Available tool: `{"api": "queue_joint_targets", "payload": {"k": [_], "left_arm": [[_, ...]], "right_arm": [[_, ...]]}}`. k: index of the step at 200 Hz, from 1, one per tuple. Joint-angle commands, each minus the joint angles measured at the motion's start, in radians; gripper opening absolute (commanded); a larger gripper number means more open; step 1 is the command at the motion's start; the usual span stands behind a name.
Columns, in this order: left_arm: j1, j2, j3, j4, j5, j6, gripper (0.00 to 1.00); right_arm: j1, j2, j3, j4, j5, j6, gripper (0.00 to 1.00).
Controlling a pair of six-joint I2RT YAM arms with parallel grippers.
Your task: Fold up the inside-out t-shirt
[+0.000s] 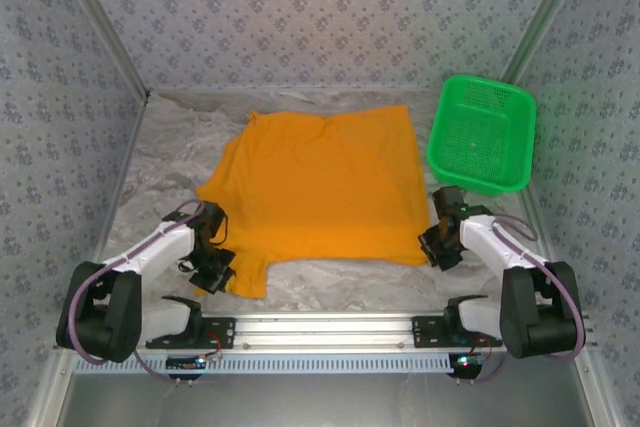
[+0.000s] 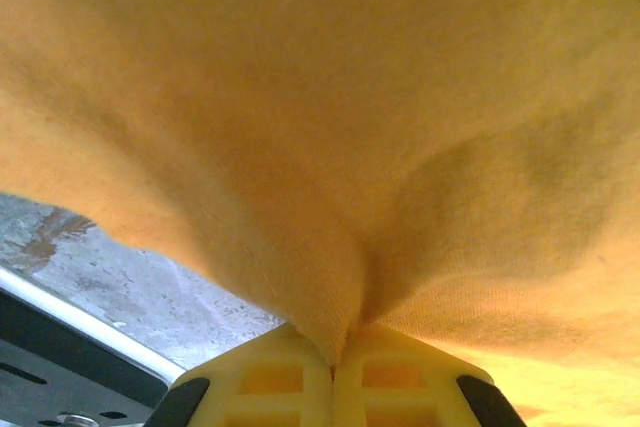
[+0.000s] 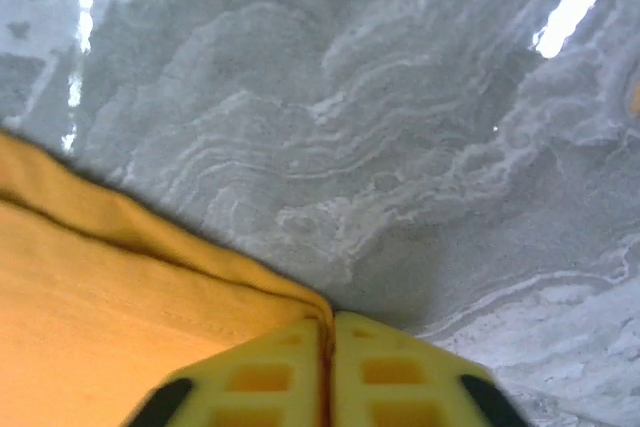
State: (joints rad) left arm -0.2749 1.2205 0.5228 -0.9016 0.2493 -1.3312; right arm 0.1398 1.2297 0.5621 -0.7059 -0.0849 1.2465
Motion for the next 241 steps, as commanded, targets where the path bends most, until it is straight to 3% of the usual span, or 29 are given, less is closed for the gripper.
{"api": "queue_joint_targets", "payload": {"k": [1, 27, 59, 91, 131, 160, 204, 211, 214, 230, 241], "left_arm": [[0.007, -0.047, -0.012, -0.088, -0.126, -0.019, 0.00], [0.006, -0.210, 0.074, -0.367, -0.187, -0.038, 0.00], [0.003, -0.425, 0.102, -0.586, -0.151, -0.079, 0.00], [0.000, -0.513, 0.213, -0.633, -0.239, -0.058, 0.00], [-0.001, -0.312, 0.340, -0.541, -0.327, 0.006, 0.00], [0.003, -0.126, 0.423, -0.408, -0.382, 0.068, 0.00], [0.014, 0.263, 0.665, -0.283, -0.387, 0.198, 0.00], [0.013, 0.320, 0.715, -0.270, -0.391, 0.211, 0.06], [0.012, 0.343, 0.738, -0.265, -0.393, 0.213, 0.13], [-0.004, 0.447, 0.837, -0.179, -0.371, 0.280, 0.62], [-0.017, 0.504, 0.906, -0.161, -0.349, 0.328, 0.67]], "right_arm": [[0.032, 0.012, -0.027, 0.007, 0.062, 0.084, 0.00], [0.053, -0.053, 0.007, -0.184, 0.161, 0.134, 0.00], [0.100, -0.179, 0.010, -0.397, 0.223, 0.203, 0.00], [0.120, -0.306, 0.064, -0.498, 0.235, 0.240, 0.00], [0.087, -0.160, 0.221, -0.455, 0.264, 0.208, 0.00], [0.024, -0.031, 0.247, -0.303, 0.213, 0.199, 0.00], [-0.007, 0.223, 0.395, -0.204, 0.244, 0.192, 0.00], [-0.010, 0.260, 0.408, -0.188, 0.254, 0.189, 0.00], [-0.011, 0.276, 0.414, -0.178, 0.261, 0.184, 0.04], [-0.023, 0.345, 0.434, -0.167, 0.256, 0.179, 0.39], [-0.034, 0.357, 0.420, -0.141, 0.238, 0.171, 0.52]]}}
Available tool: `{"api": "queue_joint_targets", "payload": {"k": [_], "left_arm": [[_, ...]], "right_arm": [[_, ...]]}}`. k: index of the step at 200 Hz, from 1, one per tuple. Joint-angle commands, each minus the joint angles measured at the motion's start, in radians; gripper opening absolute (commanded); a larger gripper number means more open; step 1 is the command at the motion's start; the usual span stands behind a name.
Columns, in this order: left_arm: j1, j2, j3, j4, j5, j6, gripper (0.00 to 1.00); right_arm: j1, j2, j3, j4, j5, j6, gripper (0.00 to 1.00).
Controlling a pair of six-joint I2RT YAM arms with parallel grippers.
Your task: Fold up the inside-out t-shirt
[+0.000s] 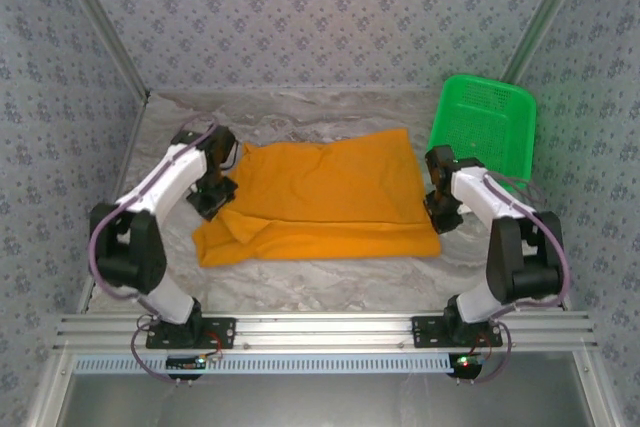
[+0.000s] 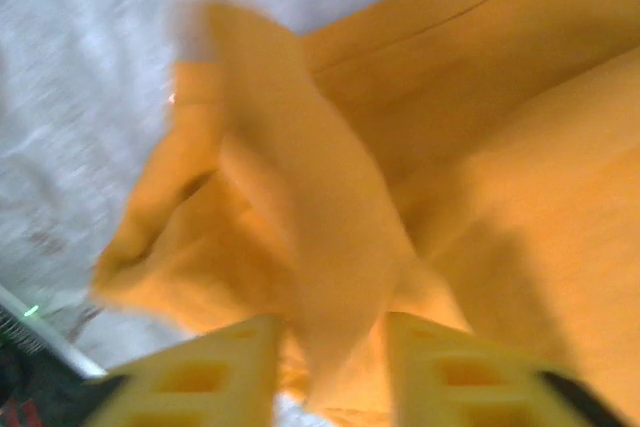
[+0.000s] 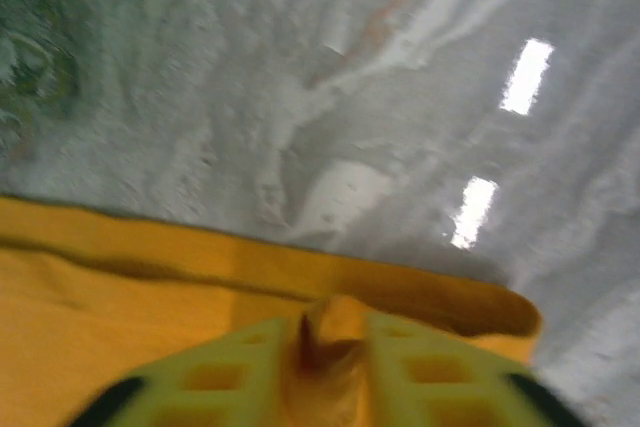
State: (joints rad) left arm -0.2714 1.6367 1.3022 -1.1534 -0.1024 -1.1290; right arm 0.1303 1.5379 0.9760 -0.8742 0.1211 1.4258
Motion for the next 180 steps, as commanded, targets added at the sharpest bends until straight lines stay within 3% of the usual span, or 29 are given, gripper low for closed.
{"api": "queue_joint_targets", "payload": {"k": [1, 36, 56, 90, 109, 129, 155, 180], "left_arm": [[-0.022, 0.092, 0.133, 0.095, 0.006, 0.129, 0.67], [0.006, 0.036, 0.165, 0.069, 0.009, 0.209, 0.71], [0.040, -0.056, 0.047, 0.020, 0.016, 0.226, 0.70], [-0.001, -0.180, -0.232, 0.001, 0.080, 0.188, 0.62], [-0.032, -0.201, -0.364, 0.066, 0.110, 0.141, 0.54], [-0.032, -0.159, -0.434, 0.125, 0.135, 0.108, 0.45], [-0.024, -0.114, -0.467, 0.168, 0.046, 0.088, 0.40], [0.057, -0.071, -0.518, 0.178, 0.023, 0.097, 0.35]], "right_arm": [[-0.024, 0.049, 0.004, 0.029, 0.031, -0.009, 0.53], [-0.001, -0.033, -0.024, -0.007, 0.112, -0.131, 0.61], [0.070, -0.089, -0.032, -0.043, 0.130, -0.262, 0.61], [0.269, -0.115, -0.066, 0.052, -0.011, -0.530, 0.53], [0.301, -0.091, -0.111, 0.125, -0.096, -0.548, 0.48], [0.292, -0.056, -0.167, 0.191, -0.138, -0.528, 0.35], [0.279, 0.021, -0.183, 0.182, -0.085, -0.507, 0.29], [0.275, 0.025, -0.203, 0.083, 0.012, -0.411, 0.20]]}}
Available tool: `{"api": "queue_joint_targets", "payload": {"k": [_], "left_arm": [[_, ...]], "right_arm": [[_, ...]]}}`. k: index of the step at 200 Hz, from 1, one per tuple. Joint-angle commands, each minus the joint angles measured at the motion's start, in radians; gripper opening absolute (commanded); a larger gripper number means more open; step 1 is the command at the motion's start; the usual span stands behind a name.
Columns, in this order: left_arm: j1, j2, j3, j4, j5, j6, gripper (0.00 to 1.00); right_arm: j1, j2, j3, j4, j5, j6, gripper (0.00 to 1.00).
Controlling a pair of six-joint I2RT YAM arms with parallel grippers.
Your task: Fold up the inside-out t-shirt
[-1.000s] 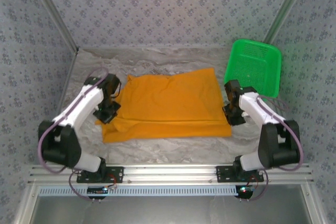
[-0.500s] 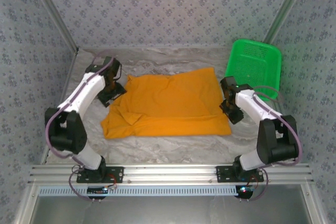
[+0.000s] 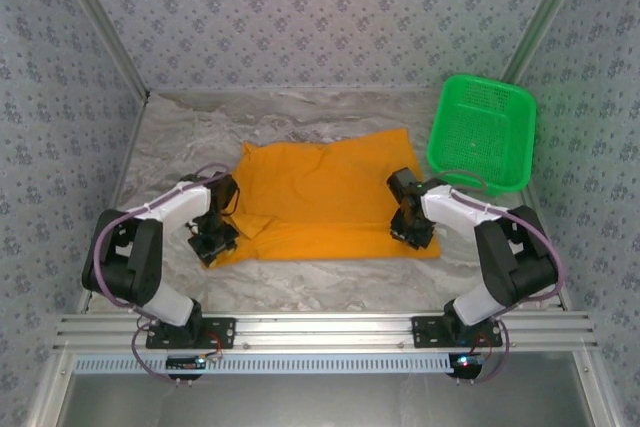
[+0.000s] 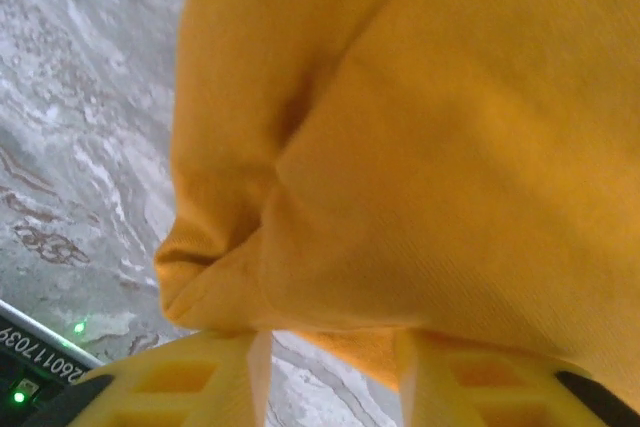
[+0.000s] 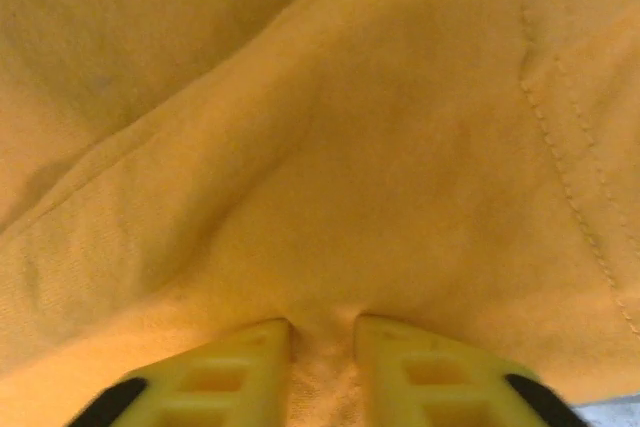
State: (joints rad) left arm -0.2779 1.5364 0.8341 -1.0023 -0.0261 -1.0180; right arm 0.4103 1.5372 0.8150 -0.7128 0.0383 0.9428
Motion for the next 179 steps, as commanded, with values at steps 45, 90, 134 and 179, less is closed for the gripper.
{"api": "queue_joint_targets", "payload": {"k": [45, 90, 134, 179], "left_arm": [[0.138, -0.059, -0.100, 0.017, -0.050, 0.024, 0.36], [0.167, -0.153, -0.098, -0.027, 0.046, 0.035, 0.46], [0.297, -0.185, -0.139, -0.003, 0.075, 0.079, 0.37], [0.342, -0.057, -0.135, 0.069, 0.071, 0.088, 0.22]], "right_arm": [[0.099, -0.125, 0.036, -0.120, 0.255, -0.087, 0.34], [0.407, 0.055, 0.350, 0.218, 0.050, -0.735, 0.45], [0.650, 0.370, 0.619, 0.478, -0.062, -0.942, 0.54], [0.721, 0.597, 0.796, 0.536, -0.015, -0.953, 0.56]]}}
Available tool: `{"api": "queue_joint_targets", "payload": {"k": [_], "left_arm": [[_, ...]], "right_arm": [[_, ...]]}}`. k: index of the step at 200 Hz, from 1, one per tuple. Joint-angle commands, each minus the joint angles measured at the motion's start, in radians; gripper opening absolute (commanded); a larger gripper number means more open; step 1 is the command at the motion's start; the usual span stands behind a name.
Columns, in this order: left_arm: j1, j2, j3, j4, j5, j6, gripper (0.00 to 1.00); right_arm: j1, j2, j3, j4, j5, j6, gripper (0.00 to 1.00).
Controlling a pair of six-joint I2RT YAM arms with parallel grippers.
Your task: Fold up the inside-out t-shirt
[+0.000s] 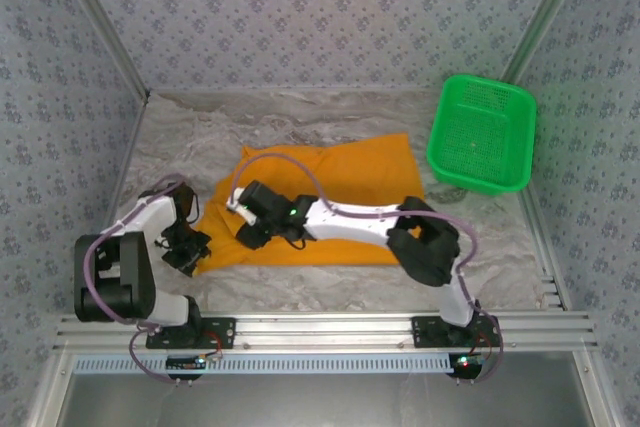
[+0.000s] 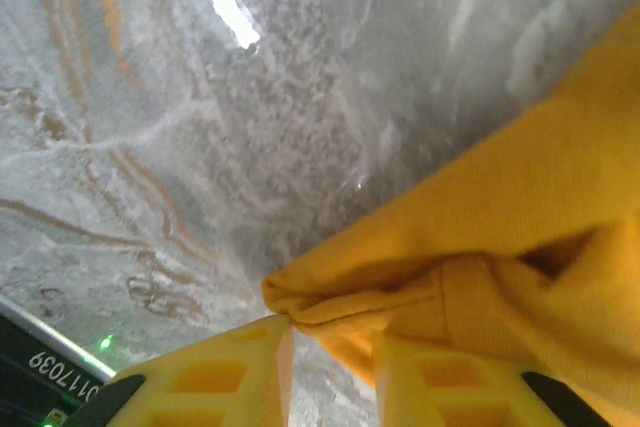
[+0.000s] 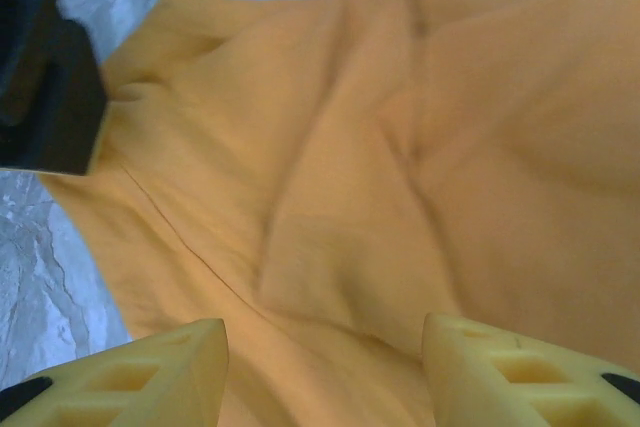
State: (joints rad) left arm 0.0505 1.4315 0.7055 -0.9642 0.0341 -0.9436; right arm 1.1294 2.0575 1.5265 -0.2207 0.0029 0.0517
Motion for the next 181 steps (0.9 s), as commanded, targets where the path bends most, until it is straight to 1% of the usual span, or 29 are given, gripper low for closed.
{"api": "queue_joint_targets", "payload": {"k": [1, 9, 21, 30, 41, 50, 64, 85, 109, 118, 125, 130, 137, 143, 149, 154, 165, 172, 181], "left_arm": [[0.014, 0.049, -0.007, 0.031, 0.012, 0.014, 0.21], [0.015, 0.059, -0.011, 0.043, 0.013, 0.017, 0.19], [0.017, 0.070, -0.016, 0.050, 0.012, 0.019, 0.18], [0.019, 0.078, -0.020, 0.051, 0.011, 0.020, 0.17], [0.024, 0.079, -0.026, 0.051, 0.012, 0.019, 0.17], [0.028, 0.077, -0.028, 0.054, 0.013, 0.019, 0.17], [0.031, 0.070, -0.030, 0.047, 0.005, 0.022, 0.17], [0.042, 0.058, -0.038, 0.039, -0.014, 0.031, 0.17], [0.077, 0.047, -0.058, 0.041, -0.023, 0.053, 0.16], [0.089, 0.047, -0.063, 0.044, -0.025, 0.063, 0.16], [0.097, 0.046, -0.066, 0.045, -0.025, 0.071, 0.16], [0.101, 0.046, -0.066, 0.046, -0.025, 0.076, 0.16], [0.101, 0.046, -0.066, 0.047, -0.024, 0.080, 0.15], [0.102, 0.046, -0.065, 0.046, -0.025, 0.083, 0.15], [0.103, 0.046, -0.064, 0.045, -0.025, 0.083, 0.16], [0.103, 0.046, -0.066, 0.045, -0.024, 0.082, 0.15], [0.104, 0.042, -0.066, 0.044, -0.023, 0.080, 0.16], [0.103, 0.040, -0.067, 0.044, -0.023, 0.080, 0.16], [0.104, 0.041, -0.065, 0.044, -0.025, 0.081, 0.16]], "right_arm": [[0.002, 0.080, 0.088, 0.044, 0.022, -0.062, 0.56], [0.008, 0.107, 0.118, 0.038, 0.030, -0.056, 0.55], [0.014, 0.154, 0.158, 0.022, 0.086, -0.028, 0.52], [0.020, 0.187, 0.188, 0.005, 0.110, -0.023, 0.51], [0.030, 0.226, 0.222, -0.026, 0.172, -0.006, 0.49], [0.030, 0.247, 0.244, -0.049, 0.190, 0.007, 0.46], [0.030, 0.265, 0.249, -0.062, 0.255, 0.038, 0.34], [0.019, 0.251, 0.258, -0.101, 0.337, 0.070, 0.17], [-0.030, 0.219, 0.258, -0.125, 0.400, 0.086, 0.07], [-0.063, 0.212, 0.256, -0.127, 0.383, 0.092, 0.04], [-0.091, 0.206, 0.256, -0.130, 0.330, 0.091, 0.07], [-0.107, 0.199, 0.255, -0.129, 0.267, 0.075, 0.12], [-0.120, 0.184, 0.246, -0.121, 0.167, 0.051, 0.25], [-0.124, 0.171, 0.230, -0.110, 0.044, 0.014, 0.38], [-0.122, 0.156, 0.216, -0.101, -0.047, -0.021, 0.45], [-0.115, 0.143, 0.203, -0.096, -0.099, -0.043, 0.48], [-0.091, 0.129, 0.190, -0.090, -0.159, -0.059, 0.51], [-0.075, 0.131, 0.195, -0.095, -0.171, -0.065, 0.52], [-0.047, 0.141, 0.211, -0.105, -0.144, -0.062, 0.53]]}}
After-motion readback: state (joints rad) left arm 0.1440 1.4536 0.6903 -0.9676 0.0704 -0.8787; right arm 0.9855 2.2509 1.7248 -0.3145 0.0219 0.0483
